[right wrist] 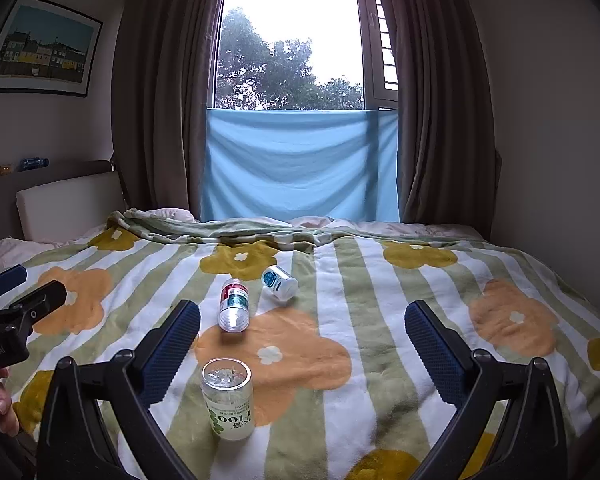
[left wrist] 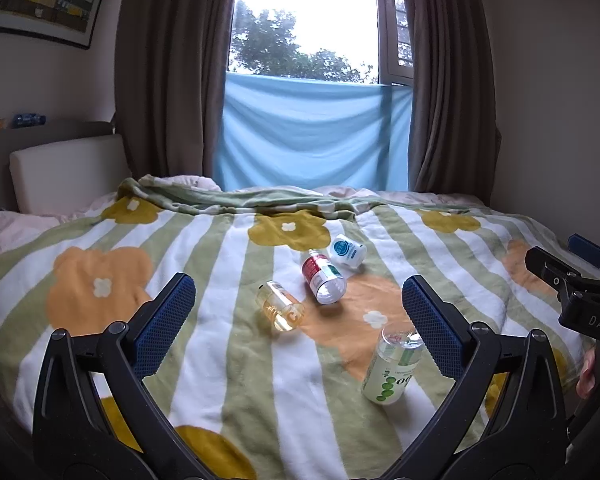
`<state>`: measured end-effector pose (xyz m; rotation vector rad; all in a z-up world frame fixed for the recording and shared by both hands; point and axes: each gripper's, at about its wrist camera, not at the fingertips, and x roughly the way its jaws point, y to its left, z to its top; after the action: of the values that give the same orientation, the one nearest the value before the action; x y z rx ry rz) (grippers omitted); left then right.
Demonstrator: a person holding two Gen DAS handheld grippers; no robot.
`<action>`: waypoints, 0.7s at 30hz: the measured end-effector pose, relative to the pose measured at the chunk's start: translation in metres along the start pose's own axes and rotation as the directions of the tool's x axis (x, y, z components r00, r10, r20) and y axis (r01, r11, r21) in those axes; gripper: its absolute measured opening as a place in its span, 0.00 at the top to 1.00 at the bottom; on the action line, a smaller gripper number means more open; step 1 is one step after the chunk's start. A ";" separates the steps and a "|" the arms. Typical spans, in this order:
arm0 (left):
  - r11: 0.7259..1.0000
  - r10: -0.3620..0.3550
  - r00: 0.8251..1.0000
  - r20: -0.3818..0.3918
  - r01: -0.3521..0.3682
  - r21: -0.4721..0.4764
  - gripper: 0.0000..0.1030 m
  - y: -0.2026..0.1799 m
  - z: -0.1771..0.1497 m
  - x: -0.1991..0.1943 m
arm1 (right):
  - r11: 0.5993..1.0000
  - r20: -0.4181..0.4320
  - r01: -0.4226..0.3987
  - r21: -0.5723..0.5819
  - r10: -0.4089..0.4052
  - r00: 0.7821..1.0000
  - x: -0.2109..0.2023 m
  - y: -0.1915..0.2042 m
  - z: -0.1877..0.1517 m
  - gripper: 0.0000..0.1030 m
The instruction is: Flip cup upside down
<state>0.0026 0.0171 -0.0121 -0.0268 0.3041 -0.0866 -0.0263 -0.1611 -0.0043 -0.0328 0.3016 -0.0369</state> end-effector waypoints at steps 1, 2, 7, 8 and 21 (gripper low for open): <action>1.000 0.001 1.000 0.002 -0.001 0.001 0.00 -0.001 0.000 -0.001 | 1.000 0.001 -0.002 0.000 0.002 1.000 0.000 0.000 0.000 0.01; 1.000 0.001 1.000 0.003 -0.001 0.003 0.00 -0.001 0.000 -0.001 | 1.000 0.002 -0.005 0.000 0.005 1.000 0.000 0.000 0.000 0.01; 1.000 0.004 1.000 0.001 -0.005 0.007 0.00 -0.002 0.000 -0.003 | 1.000 0.002 -0.005 0.001 0.005 1.000 -0.001 0.001 0.000 0.01; 1.000 0.004 1.000 0.000 -0.004 0.006 0.00 -0.002 0.000 -0.003 | 1.000 0.002 -0.006 0.002 0.006 1.000 -0.001 0.001 0.000 0.01; 1.000 0.001 1.000 0.000 -0.001 0.018 0.00 -0.004 0.001 -0.004 | 1.000 -0.001 -0.004 0.000 0.004 1.000 -0.001 0.002 -0.001 0.00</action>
<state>-0.0016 0.0138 -0.0100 -0.0090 0.3036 -0.0881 -0.0269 -0.1593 -0.0050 -0.0318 0.3025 -0.0327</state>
